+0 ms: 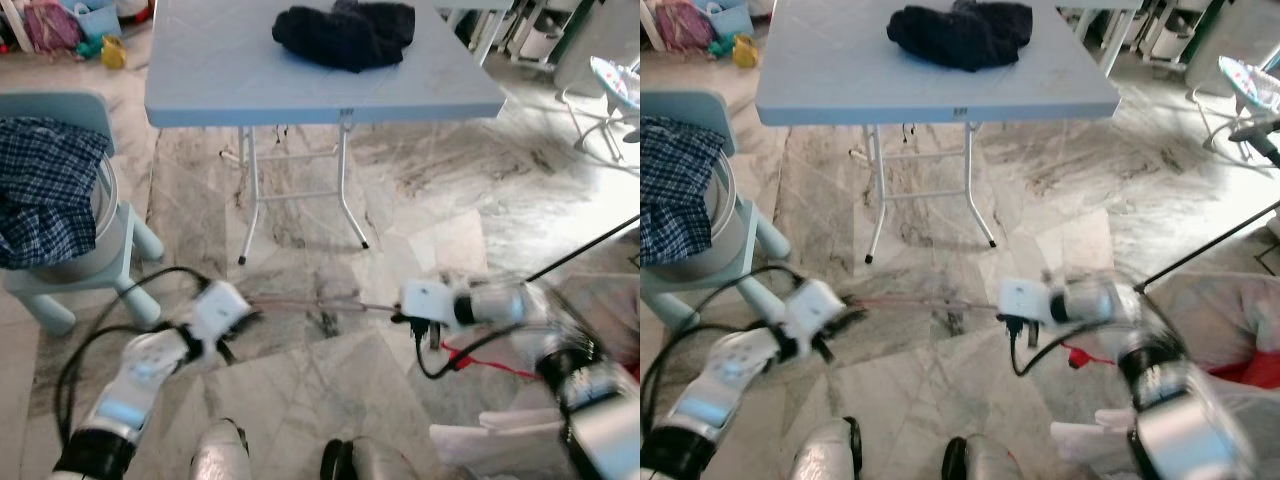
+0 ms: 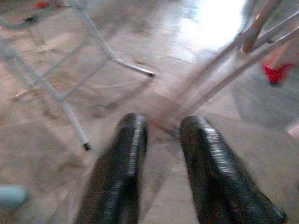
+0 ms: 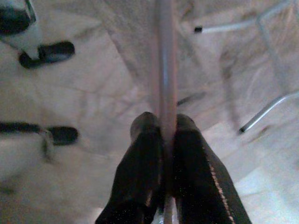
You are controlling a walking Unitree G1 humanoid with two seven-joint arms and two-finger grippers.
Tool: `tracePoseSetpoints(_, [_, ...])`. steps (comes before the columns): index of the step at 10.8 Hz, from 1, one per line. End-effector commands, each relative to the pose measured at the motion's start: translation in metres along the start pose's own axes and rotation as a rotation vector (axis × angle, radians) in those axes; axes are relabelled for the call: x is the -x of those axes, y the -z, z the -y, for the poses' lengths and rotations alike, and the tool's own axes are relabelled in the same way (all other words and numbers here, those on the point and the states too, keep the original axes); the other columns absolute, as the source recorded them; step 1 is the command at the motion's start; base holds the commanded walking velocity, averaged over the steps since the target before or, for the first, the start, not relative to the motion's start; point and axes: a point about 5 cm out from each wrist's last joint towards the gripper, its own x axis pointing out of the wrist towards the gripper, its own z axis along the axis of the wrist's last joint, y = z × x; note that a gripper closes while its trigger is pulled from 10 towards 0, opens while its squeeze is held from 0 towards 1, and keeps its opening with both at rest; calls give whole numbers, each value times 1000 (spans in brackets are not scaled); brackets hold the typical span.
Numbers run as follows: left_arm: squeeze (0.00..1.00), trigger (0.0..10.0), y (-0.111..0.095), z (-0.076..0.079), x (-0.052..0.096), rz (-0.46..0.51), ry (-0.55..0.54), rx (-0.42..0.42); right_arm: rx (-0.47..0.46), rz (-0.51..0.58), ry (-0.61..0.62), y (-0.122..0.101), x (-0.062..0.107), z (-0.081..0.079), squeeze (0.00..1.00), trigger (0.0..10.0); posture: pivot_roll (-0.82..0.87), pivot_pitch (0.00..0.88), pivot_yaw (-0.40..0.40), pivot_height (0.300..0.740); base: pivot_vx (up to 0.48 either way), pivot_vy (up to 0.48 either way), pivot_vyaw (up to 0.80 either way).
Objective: Hang hanger
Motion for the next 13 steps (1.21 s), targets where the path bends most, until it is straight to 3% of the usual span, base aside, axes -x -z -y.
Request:
tracePoseSetpoints(1, [1000, 10000, 3, -5, 5, 17, -109, 49, -183, 23, 126, 13, 4, -1, 0, 0, 68, 109, -109, 740, 0, 0, 0])
tracePoseSetpoints(3, [1000, 10000, 6, -12, 10, 53, -244, 194, -447, 83, 302, 27, 1, -12, 0, 39, 71, 106, -108, 740, 0, 0, 0])
tracePoseSetpoints(4, [1000, 10000, 8, -13, 12, 66, -280, 283, -561, 122, 366, 30, -1, -17, 0, 10000, 63, 104, -103, 740, 0, 0, 0])
tracePoseSetpoints(5, [1000, 10000, 7, -13, 10, 78, -307, 386, -659, 161, 450, 29, -3, -16, 0, 10000, 58, 102, -102, 740, 0, 0, -463])
tracePoseSetpoints(6, [388, 10000, 2, -14, 7, 110, -305, 432, -699, 193, 530, 24, -3, -12, 0, 10000, 54, 100, -100, 740, 0, 304, -750])
tracePoseSetpoints(7, [0, 10000, -4, -16, 4, 136, -296, 435, -728, 221, 589, 19, -6, -11, 0, 10000, 56, 98, -100, 740, 0, 480, -800])
tracePoseSetpoints(9, [0, 10000, -9, -19, 2, 151, -296, 440, -747, 269, 609, 6, -13, -18, 0, 10000, 55, 95, -98, 740, 0, 480, -800])
tracePoseSetpoints(10, [0, 10000, -11, -17, 2, 149, -281, 453, -820, 266, 650, 4, -16, -20, 0, 10000, 55, 89, -96, 740, 0, 476, -800])
tracePoseSetpoints(13, [0, 10000, -13, -18, 1, 158, -287, 454, -848, 295, 719, -4, -15, -16, 0, 10000, 60, 83, -98, 740, 0, 469, -800])
